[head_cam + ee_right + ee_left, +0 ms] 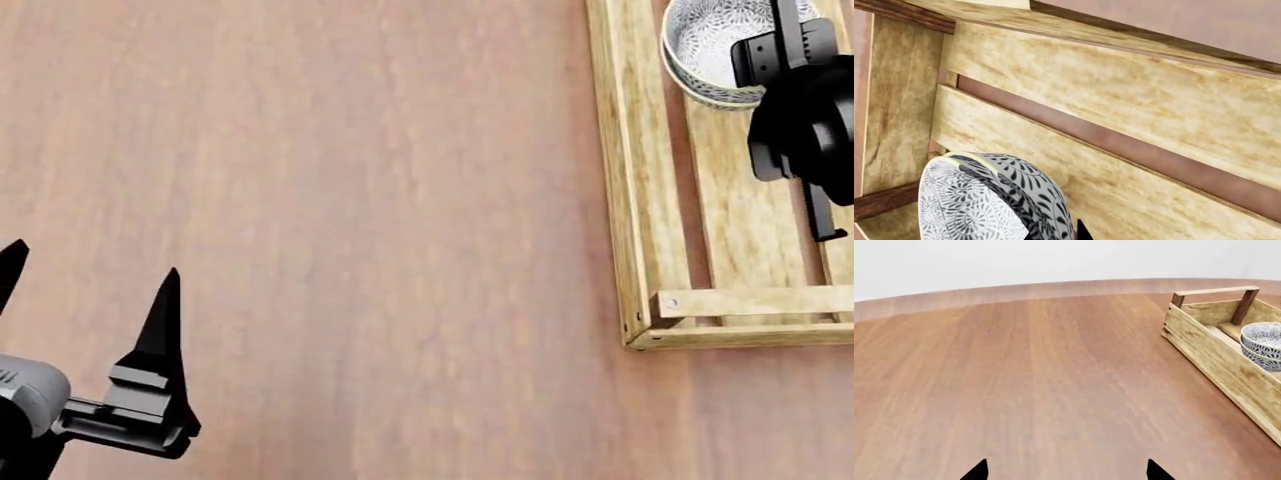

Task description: Stack the right bowl on the left bowl and place them in the tray.

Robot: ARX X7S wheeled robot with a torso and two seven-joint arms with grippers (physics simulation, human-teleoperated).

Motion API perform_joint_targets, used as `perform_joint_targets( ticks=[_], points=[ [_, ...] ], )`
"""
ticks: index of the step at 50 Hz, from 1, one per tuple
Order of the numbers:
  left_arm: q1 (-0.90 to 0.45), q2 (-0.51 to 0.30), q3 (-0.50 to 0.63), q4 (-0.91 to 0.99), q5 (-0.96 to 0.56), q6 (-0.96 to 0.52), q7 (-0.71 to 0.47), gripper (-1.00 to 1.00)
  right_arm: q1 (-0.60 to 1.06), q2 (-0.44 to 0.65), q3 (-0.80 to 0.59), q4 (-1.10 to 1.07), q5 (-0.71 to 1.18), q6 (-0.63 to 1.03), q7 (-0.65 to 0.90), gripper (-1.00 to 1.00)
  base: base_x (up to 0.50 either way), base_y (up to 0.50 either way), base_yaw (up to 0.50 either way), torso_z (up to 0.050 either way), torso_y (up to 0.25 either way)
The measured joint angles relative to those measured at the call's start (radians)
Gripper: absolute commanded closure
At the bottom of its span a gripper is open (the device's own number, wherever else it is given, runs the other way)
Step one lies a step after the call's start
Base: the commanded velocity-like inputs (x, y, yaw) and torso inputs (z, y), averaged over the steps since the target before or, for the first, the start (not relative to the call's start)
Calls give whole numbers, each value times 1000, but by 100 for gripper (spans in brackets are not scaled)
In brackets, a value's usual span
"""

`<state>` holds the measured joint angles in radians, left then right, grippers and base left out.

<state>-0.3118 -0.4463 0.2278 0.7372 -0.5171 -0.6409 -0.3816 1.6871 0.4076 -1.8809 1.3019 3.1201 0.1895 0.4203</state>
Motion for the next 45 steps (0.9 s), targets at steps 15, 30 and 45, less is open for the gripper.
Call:
perform_joint_targets(
  ticks=[15, 30, 45],
  points=[
    [7, -3, -5, 4, -5, 20, 2, -100, 7, 0, -14, 0, 3, -22, 51, 100, 0, 0, 0, 0, 0],
    [14, -5, -5, 3, -7, 33, 1, -100, 17, 2, -23, 5, -7, -9, 65, -100, 0, 0, 0, 0, 0],
    [21, -6, -4, -1, -8, 45, 0, -100, 56, -14, -103, 6, -25, -81, 60, -100, 0, 0, 0, 0, 0]
  ],
)
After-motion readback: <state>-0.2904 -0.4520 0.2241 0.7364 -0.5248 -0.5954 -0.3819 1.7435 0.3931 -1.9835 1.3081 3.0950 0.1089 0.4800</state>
